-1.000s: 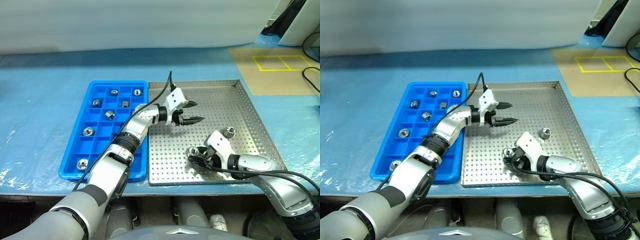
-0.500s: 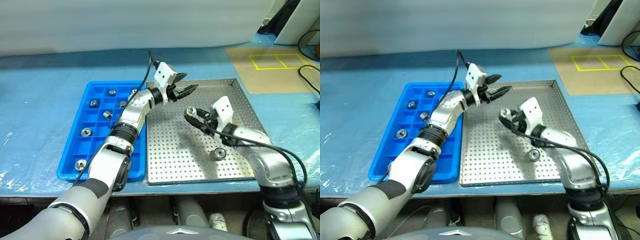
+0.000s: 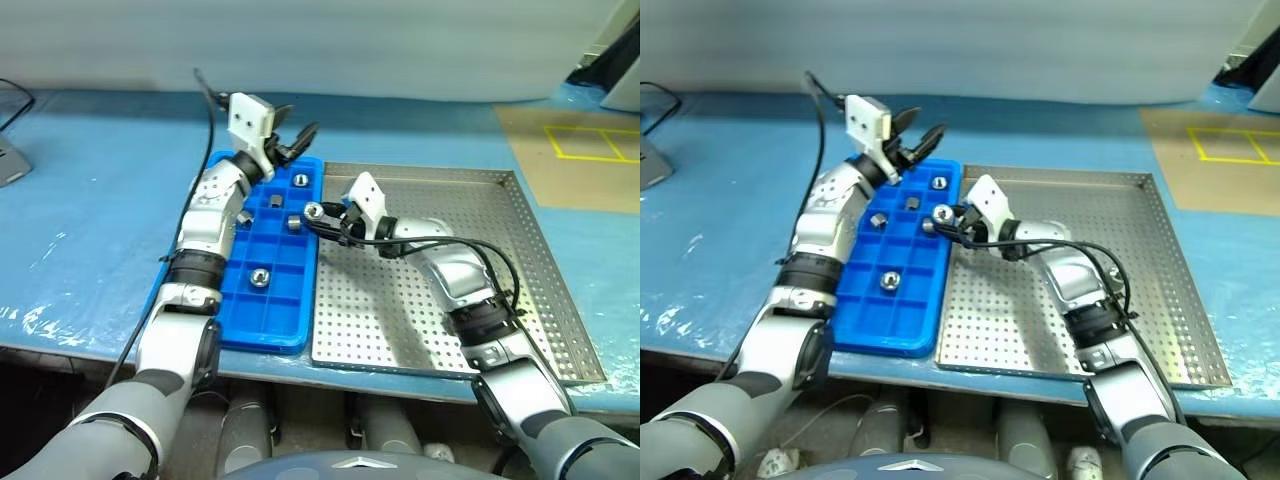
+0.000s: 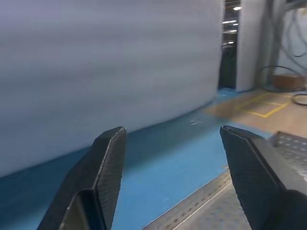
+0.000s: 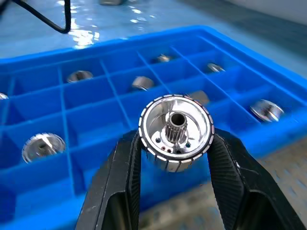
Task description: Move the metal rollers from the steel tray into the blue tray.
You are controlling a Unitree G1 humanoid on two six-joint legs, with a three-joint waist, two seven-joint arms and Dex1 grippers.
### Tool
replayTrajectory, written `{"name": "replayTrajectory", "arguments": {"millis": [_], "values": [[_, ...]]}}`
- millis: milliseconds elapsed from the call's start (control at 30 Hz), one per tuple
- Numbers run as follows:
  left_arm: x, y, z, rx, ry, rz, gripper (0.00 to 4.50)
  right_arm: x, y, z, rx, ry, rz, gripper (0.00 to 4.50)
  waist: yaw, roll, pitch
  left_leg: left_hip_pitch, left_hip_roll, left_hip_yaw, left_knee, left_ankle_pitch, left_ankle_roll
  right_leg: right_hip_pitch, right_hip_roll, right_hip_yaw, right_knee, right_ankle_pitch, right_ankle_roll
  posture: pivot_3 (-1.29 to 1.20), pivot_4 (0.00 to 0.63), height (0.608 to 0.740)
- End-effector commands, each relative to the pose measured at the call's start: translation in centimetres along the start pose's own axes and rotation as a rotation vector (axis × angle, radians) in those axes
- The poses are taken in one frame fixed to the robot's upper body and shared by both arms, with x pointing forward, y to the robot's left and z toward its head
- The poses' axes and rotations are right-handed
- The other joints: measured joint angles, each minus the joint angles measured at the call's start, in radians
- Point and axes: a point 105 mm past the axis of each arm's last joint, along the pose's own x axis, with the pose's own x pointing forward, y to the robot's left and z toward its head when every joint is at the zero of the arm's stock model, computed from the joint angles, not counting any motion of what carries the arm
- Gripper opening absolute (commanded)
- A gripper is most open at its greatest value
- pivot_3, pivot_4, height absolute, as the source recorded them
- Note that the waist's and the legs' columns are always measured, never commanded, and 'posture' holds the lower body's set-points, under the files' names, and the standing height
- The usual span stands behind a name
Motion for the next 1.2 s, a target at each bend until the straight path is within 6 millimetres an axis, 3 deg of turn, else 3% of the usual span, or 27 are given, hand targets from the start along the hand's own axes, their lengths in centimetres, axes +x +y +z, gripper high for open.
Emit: {"name": "replayTrajectory", "arguments": {"millis": [33, 233, 433, 600, 867, 1067, 1200], "values": [[-1.4, 1.2, 2.4, 0.035, -0.057, 0.063, 3.3, 1.1, 0.3, 2.0, -0.078, -0.055, 0.078, 1.58, 0.029, -0.001, 0.0, 0.0, 0.0, 0.0, 0.001, 0.0, 0.0, 0.0, 0.0, 0.0, 0.001, 0.0, 0.0, -0.01, 0.15, 0.74], [-5.6, 2.5, 1.4, 0.084, 0.035, 0.147, 3.3, 2.9, 1.7, 2.7, -0.103, -0.083, 0.21, 1.58, 0.083, -0.001, 0.001, 0.0, 0.0, 0.0, 0.005, -0.001, -0.006, -0.001, -0.001, 0.001, 0.01, -0.001, -0.002, 0.11, 0.15, 0.74], [-10.2, 3.3, 0.5, 0.126, 0.138, 0.24, 3.3, 4.5, 2.8, 1.8, -0.139, -0.058, 0.283, 1.58, 0.104, -0.002, 0.001, 0.002, 0.003, 0.0, 0.002, 0.004, -0.014, -0.003, 0.0, 0.0, 0.013, -0.001, -0.002, 0.22, 0.15, 0.74], [-12.4, 3.4, 0.5, 0.144, 0.183, 0.292, 3.3, 5.9, 3.7, 1.2, -0.157, -0.05, 0.326, 1.58, 0.126, -0.003, 0.001, 0.006, 0.003, 0.0, -0.012, 0.009, -0.021, -0.004, 0.001, -0.001, 0.012, -0.002, -0.002, 0.29, 0.15, 0.74], [-14.1, 3.3, 0.1, 0.157, 0.234, 0.331, 3.3, 8.0, 3.6, -0.3, -0.228, 0.026, 0.286, 1.58, 0.143, -0.003, 0.001, 0.006, 0.005, -0.001, -0.013, 0.009, -0.022, -0.005, 0.003, -0.002, 0.011, -0.003, -0.005, 0.33, 0.15, 0.74], [-14.3, 3.0, -0.3, 0.156, 0.261, 0.318, 3.3, 7.4, 5.5, -0.5, -0.21, -0.023, 0.389, 1.58, 0.147, -0.003, 0.002, 0.006, 0.005, -0.001, -0.014, 0.009, -0.022, -0.005, 0.003, -0.002, 0.011, -0.003, -0.005, 0.31, 0.15, 0.74], [-14.0, 2.9, -0.4, 0.154, 0.264, 0.303, 3.3, 7.6, 5.2, -1.3, -0.219, 0.007, 0.34, 1.58, 0.146, -0.003, 0.001, 0.006, 0.005, -0.001, -0.014, 0.009, -0.023, -0.005, 0.003, -0.002, 0.012, -0.003, -0.005, 0.3, 0.15, 0.74]]}}
